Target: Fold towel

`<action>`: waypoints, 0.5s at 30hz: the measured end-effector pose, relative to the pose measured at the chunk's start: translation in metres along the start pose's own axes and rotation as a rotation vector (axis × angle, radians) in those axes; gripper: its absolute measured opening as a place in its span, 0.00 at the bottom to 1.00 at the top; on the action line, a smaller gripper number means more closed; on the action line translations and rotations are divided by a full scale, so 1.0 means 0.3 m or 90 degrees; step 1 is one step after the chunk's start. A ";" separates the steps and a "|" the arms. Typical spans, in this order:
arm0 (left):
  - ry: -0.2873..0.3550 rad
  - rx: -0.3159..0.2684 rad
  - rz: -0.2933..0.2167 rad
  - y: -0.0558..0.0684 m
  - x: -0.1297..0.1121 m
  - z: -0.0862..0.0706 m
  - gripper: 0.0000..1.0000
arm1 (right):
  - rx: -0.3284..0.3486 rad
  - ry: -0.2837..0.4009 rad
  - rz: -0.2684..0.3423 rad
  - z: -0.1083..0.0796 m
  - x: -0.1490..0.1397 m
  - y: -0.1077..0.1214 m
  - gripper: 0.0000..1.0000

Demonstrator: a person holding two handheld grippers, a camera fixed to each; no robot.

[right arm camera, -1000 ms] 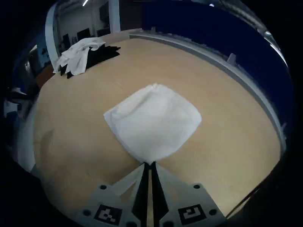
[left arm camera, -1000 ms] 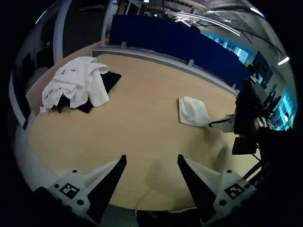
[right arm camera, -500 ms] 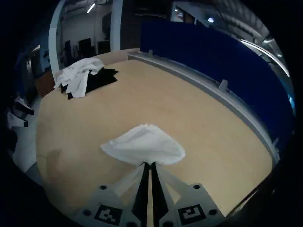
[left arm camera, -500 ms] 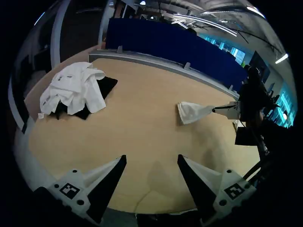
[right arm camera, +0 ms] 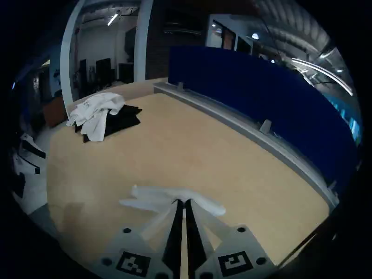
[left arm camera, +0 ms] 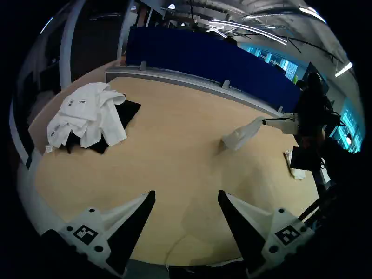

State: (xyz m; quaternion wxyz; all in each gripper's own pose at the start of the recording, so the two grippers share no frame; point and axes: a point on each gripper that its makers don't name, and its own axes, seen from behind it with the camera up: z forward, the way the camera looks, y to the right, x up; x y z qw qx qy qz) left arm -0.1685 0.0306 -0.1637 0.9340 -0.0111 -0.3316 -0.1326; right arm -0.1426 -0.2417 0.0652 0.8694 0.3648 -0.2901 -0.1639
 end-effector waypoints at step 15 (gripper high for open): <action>0.006 -0.008 0.008 0.010 0.023 -0.006 1.00 | -0.011 0.034 0.004 -0.049 0.093 0.037 0.04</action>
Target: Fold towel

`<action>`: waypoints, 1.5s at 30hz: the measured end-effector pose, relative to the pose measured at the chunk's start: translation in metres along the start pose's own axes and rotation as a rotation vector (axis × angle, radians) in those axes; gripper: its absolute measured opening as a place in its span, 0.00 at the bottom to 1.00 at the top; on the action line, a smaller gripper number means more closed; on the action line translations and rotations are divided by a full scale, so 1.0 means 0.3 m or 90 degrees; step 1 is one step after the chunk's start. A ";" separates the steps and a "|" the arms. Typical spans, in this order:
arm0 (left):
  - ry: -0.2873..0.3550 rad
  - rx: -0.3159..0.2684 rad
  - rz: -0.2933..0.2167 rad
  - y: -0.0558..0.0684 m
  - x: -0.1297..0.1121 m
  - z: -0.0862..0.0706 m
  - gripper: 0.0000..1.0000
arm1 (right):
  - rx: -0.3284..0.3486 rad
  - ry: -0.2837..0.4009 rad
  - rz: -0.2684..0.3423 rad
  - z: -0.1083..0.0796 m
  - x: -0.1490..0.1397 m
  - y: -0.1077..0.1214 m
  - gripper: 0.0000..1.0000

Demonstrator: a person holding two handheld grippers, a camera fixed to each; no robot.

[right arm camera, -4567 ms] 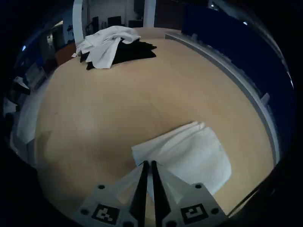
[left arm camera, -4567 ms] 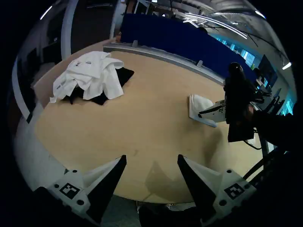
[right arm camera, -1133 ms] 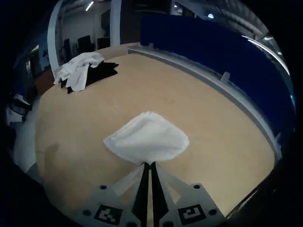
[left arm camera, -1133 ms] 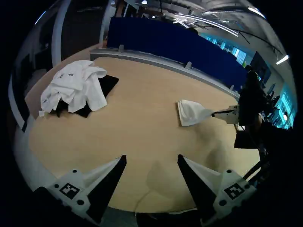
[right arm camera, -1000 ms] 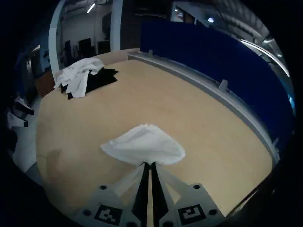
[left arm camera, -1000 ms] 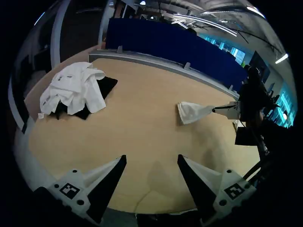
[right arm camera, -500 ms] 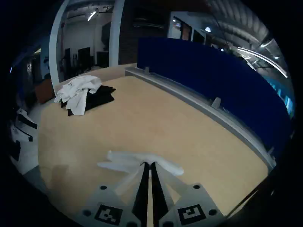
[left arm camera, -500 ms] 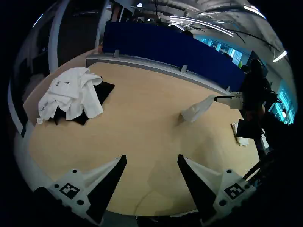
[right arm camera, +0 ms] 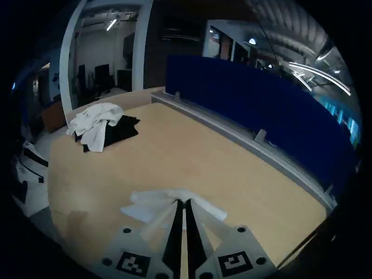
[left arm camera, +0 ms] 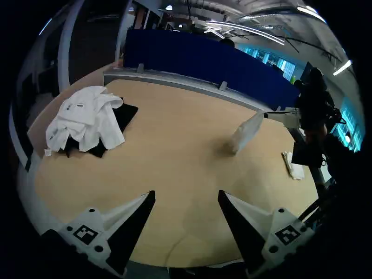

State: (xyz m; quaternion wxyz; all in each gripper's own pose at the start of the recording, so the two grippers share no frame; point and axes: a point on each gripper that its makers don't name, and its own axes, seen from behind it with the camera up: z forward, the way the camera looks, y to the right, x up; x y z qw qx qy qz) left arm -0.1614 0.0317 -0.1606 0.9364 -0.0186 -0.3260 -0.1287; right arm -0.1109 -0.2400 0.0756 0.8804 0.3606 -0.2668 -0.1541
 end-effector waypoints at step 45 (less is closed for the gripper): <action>-0.009 -0.050 0.030 0.212 0.085 0.130 1.00 | -0.168 -0.060 0.068 -0.567 -0.375 0.841 0.03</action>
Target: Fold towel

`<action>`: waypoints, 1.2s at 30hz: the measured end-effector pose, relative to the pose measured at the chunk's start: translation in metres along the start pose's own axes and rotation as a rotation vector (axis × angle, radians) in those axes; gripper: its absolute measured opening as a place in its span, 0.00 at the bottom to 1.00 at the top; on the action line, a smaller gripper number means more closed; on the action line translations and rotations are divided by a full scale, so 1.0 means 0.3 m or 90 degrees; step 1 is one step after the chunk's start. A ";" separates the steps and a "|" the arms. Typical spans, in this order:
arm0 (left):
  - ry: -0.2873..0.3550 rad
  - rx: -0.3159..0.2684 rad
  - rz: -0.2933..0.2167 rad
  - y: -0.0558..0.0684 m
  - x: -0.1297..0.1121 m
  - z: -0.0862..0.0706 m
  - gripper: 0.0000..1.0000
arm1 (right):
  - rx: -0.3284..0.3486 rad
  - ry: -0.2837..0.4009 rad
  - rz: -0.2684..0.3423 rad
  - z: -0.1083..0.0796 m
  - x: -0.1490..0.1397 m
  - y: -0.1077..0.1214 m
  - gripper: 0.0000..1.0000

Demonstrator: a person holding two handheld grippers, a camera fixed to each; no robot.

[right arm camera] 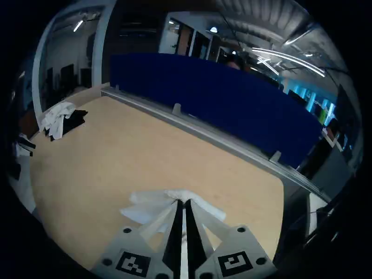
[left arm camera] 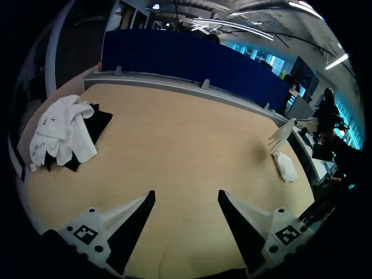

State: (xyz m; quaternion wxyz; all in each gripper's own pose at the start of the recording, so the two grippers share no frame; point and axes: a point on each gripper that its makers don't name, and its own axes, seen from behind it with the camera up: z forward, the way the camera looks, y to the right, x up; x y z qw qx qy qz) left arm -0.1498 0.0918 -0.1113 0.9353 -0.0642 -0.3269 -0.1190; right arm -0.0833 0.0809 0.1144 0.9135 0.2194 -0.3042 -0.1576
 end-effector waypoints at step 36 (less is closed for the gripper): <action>-0.019 -0.011 0.029 0.077 -0.005 0.019 1.00 | -0.129 -0.188 0.200 -0.243 -0.808 0.133 0.03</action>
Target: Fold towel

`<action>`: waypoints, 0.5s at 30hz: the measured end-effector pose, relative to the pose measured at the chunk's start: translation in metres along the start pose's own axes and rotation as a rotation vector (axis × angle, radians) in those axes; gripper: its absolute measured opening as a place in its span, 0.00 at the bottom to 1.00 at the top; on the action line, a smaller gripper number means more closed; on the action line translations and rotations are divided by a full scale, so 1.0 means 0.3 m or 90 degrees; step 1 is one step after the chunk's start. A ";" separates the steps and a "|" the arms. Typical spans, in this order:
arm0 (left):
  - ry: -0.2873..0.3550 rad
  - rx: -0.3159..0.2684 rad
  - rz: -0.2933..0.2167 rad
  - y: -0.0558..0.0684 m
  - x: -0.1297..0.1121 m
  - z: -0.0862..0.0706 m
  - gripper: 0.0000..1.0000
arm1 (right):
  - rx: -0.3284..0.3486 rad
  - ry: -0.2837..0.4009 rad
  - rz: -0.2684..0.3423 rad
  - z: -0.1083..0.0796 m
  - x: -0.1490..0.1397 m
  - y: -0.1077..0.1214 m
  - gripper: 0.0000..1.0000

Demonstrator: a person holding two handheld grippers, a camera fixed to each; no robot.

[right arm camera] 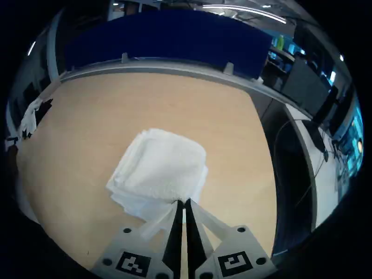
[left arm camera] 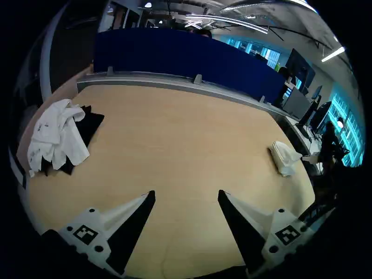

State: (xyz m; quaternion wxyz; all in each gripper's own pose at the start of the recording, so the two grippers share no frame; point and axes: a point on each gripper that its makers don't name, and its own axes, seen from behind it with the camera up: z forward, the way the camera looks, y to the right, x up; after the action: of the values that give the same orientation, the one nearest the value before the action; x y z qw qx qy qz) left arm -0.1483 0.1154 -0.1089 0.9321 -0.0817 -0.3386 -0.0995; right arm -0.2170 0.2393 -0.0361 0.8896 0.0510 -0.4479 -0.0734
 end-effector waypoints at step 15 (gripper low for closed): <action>-0.001 0.004 0.005 -0.004 -0.013 -0.030 1.00 | -0.042 -0.060 0.079 0.085 -0.167 0.004 0.07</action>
State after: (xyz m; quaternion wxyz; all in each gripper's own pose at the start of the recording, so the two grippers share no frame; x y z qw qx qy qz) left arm -0.1460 0.1127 -0.1182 0.9325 -0.0802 -0.3391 -0.0951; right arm -0.2669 0.2486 -0.0605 0.8718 -0.0100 -0.4886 -0.0353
